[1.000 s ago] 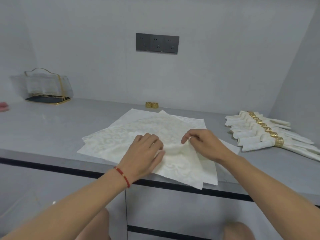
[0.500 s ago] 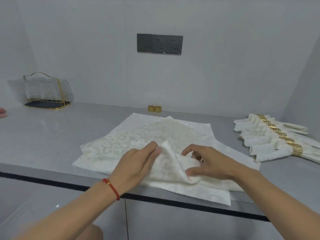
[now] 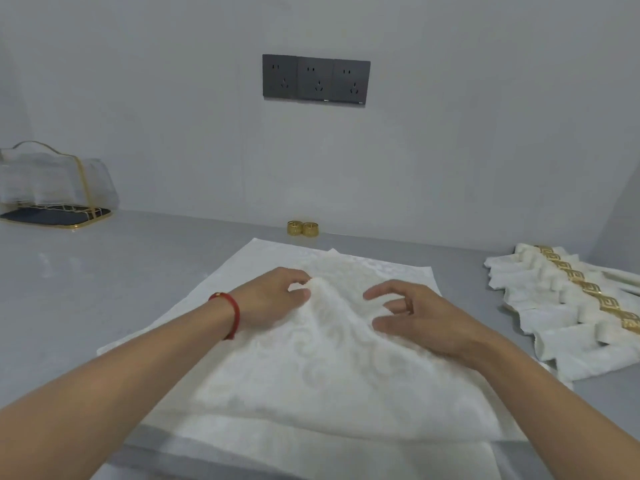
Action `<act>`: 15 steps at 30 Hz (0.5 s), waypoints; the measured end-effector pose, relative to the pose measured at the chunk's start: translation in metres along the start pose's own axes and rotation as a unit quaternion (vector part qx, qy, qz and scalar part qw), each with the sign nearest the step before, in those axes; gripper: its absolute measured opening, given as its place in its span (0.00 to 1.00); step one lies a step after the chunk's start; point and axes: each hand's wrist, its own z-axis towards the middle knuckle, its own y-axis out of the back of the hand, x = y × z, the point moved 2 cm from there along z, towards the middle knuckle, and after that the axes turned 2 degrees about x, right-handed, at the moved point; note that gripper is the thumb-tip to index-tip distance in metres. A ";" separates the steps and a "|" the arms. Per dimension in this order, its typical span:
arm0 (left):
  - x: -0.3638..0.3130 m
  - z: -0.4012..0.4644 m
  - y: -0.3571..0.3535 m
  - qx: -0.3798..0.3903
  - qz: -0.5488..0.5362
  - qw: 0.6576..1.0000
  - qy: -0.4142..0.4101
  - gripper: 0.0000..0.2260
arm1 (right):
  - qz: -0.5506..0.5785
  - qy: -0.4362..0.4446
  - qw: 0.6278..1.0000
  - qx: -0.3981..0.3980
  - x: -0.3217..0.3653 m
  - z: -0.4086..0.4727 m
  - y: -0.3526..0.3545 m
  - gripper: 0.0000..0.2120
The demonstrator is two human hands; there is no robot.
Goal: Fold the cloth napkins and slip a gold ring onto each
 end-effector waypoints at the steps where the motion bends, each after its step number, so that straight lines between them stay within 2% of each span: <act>1: 0.008 0.016 0.005 -0.023 0.059 0.998 0.026 0.08 | -0.033 0.008 0.998 -0.046 -0.003 0.018 0.003 0.18; 4: 0.028 0.064 0.011 -0.053 0.146 0.985 0.076 0.08 | -0.091 0.012 0.986 -0.138 -0.016 0.076 0.003 0.21; 9: 0.040 0.121 0.010 -0.190 0.227 0.953 0.066 0.09 | -0.109 0.007 0.963 -0.244 -0.025 0.139 0.000 0.23; 11: 0.043 0.136 0.005 -0.200 0.239 0.946 0.091 0.08 | -0.152 -0.021 0.957 -0.246 -0.033 0.159 0.000 0.24; 13: 0.052 0.145 -0.002 -0.196 0.242 0.943 0.119 0.07 | -0.258 -0.038 0.936 -0.234 -0.040 0.171 -0.004 0.27; 15: 0.060 0.149 -0.007 -0.190 0.235 0.944 0.133 0.08 | -0.330 -0.012 0.917 -0.224 -0.042 0.173 -0.014 0.25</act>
